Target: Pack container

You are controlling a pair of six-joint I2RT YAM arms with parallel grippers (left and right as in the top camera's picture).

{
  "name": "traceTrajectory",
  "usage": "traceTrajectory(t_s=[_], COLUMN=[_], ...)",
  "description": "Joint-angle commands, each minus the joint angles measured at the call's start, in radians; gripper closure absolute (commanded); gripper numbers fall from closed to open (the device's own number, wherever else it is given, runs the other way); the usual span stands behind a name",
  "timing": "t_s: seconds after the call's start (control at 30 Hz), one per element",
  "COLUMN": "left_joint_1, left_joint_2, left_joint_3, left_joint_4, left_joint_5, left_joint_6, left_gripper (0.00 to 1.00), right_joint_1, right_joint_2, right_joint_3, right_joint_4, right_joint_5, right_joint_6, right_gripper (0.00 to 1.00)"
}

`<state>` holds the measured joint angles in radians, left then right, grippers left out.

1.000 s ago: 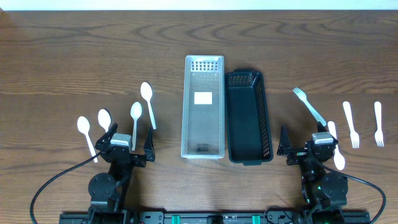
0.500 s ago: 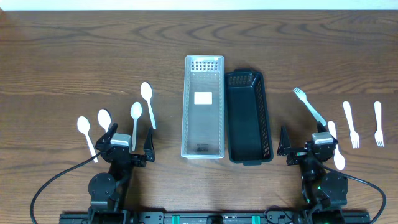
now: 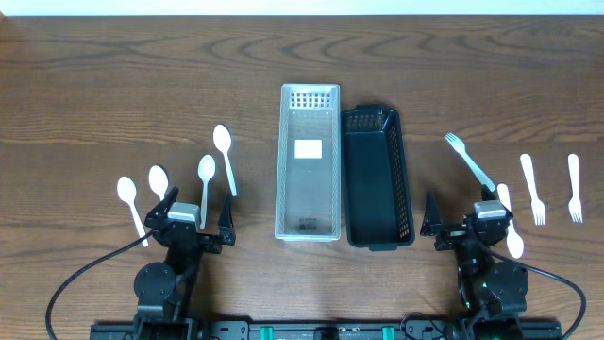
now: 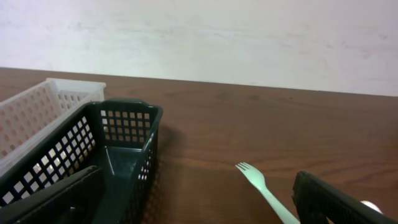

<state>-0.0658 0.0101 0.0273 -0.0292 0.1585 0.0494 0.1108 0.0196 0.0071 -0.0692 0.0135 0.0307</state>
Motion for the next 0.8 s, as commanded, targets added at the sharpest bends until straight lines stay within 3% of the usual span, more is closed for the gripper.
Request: traceTrajectory(t_s=[0.0,0.13,0.27,0.53,0.67,0.77], left_joint_1=[0.004,0.004,0.004,0.004,0.004,0.004], left_joint_2=[-0.006,0.003,0.080,0.461,0.681,0.853], left_joint_3=[-0.023,0.021,0.142,0.553,0.817,1.029], left_joint_4=[-0.019,-0.019,-0.063,-0.214,-0.453,-0.721], left_joint_5=[0.025,0.025,0.006,0.002,-0.039,-0.083], left_joint_6=[-0.007,-0.127,-0.134,-0.133,-0.134,-0.134], left_gripper=[0.02,0.02,0.02,0.02,0.02,0.02], right_joint_1=[0.010,0.010,0.005,-0.003,-0.016,-0.038], right_joint_2=[0.000,0.000,0.033,0.352,0.575,0.778], right_joint_3=[-0.001,0.036,0.164,0.559,0.827,1.055], right_joint_4=[-0.005,-0.034,-0.159,-0.439,-0.678,-0.899], right_joint_5=[-0.011,-0.015,0.002,0.006,0.013,0.012], right_joint_6=[0.043,0.076,0.076,0.077,0.077,0.076], right_gripper=[0.01,0.01,0.01,0.01,0.01,0.01])
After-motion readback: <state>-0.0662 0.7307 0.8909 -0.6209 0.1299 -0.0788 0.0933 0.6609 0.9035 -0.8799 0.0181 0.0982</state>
